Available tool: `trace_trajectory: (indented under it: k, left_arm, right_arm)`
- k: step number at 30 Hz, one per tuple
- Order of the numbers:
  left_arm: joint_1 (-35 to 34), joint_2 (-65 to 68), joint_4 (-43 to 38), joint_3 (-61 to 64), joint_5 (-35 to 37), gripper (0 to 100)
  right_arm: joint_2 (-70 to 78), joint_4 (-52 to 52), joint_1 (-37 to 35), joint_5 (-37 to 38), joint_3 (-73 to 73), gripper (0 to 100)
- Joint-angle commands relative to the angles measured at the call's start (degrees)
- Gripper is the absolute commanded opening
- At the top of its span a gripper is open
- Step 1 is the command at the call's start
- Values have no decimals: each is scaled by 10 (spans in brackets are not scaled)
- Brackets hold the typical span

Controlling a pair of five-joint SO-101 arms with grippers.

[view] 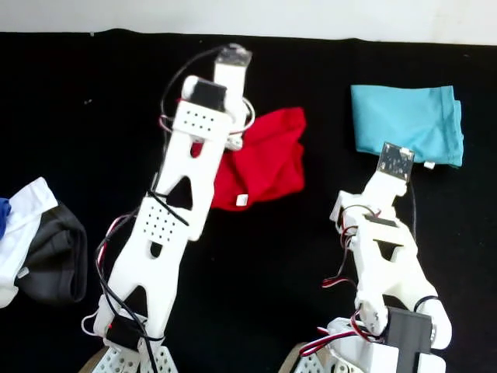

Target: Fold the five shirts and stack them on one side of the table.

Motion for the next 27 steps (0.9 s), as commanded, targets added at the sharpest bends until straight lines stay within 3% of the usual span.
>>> trace_trajectory:
  k: [1, 7, 12, 27]
  left_arm:
    - [41, 9, 8, 0, 4, 9]
    - [128, 19, 8, -3, 17, 9]
    - [160, 19, 8, -86, 44, 9]
    - [78, -27, 8, -76, 45, 9]
  right_arm:
    - [0, 3, -6, -4, -25, 6]
    - [0, -11, -6, -4, -21, 6]
    - [0, -11, -6, -4, -21, 6]
    - [0, -12, -5, -5, -21, 6]
